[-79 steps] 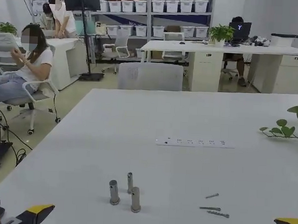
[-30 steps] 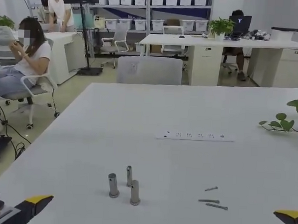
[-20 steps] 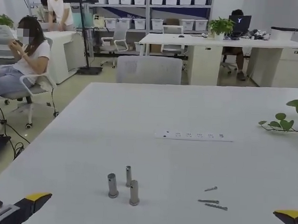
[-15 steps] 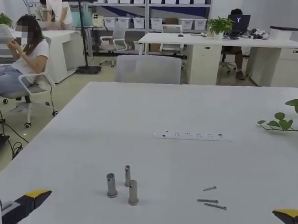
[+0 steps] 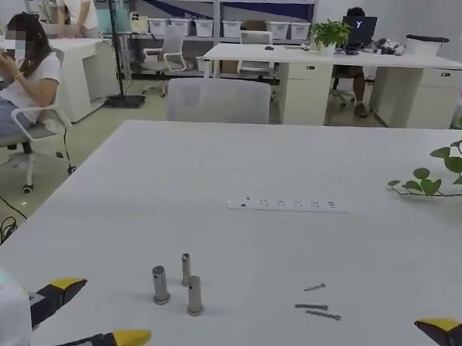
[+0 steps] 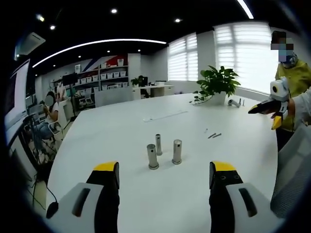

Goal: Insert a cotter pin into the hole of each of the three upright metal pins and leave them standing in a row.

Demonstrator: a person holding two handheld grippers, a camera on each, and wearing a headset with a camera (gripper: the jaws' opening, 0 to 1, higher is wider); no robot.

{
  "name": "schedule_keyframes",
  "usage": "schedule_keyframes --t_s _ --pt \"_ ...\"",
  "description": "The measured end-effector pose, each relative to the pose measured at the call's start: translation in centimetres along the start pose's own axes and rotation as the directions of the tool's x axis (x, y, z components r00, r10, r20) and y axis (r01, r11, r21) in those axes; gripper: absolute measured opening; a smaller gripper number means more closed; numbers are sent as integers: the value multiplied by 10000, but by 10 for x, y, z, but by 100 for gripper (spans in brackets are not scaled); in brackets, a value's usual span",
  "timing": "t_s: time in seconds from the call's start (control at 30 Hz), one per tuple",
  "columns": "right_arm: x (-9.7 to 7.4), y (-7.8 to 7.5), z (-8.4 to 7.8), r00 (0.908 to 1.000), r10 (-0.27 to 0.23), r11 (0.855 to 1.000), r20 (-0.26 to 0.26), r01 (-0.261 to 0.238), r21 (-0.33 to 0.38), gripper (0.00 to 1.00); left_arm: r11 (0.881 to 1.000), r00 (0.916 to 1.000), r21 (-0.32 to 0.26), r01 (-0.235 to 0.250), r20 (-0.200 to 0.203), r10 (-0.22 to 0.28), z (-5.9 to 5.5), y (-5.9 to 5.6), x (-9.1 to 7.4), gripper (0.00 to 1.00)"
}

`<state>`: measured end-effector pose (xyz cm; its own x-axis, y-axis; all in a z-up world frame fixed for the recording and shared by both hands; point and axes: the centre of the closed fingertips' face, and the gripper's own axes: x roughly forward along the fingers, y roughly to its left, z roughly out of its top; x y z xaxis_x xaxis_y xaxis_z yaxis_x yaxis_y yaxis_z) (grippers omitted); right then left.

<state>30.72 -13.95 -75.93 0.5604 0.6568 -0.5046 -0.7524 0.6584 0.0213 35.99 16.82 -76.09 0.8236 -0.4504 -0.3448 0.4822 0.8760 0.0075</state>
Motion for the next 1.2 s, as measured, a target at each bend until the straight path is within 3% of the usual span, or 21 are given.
schedule_keyframes --t_s 0.13,0.33,0.63,0.87,0.97,1.2 --pt "0 -4 -2 10000 -58 10000 -67 58 55 93 9997 9998 -159 -176 77 177 0 8 14 72" --pt "0 -8 -3 9998 -162 9998 -126 164 116 93 9995 9996 -167 -273 -124 271 -6 14 32 64" --pt "0 -11 -5 9993 -263 9995 -278 268 163 93 9951 9970 -731 -658 -452 626 -20 27 62 50" --pt "4 -12 -5 9990 -297 9993 -342 304 230 93 9841 9899 -1163 -1346 -610 1281 -28 38 81 40" --pt "5 -12 -4 9988 -315 9992 -382 324 233 92 9777 9888 -1540 -1425 -656 1338 -30 38 87 38" --pt "5 -16 -3 9987 -365 9991 -366 373 221 92 9701 9821 -1616 -1811 -823 1696 -34 34 97 33"
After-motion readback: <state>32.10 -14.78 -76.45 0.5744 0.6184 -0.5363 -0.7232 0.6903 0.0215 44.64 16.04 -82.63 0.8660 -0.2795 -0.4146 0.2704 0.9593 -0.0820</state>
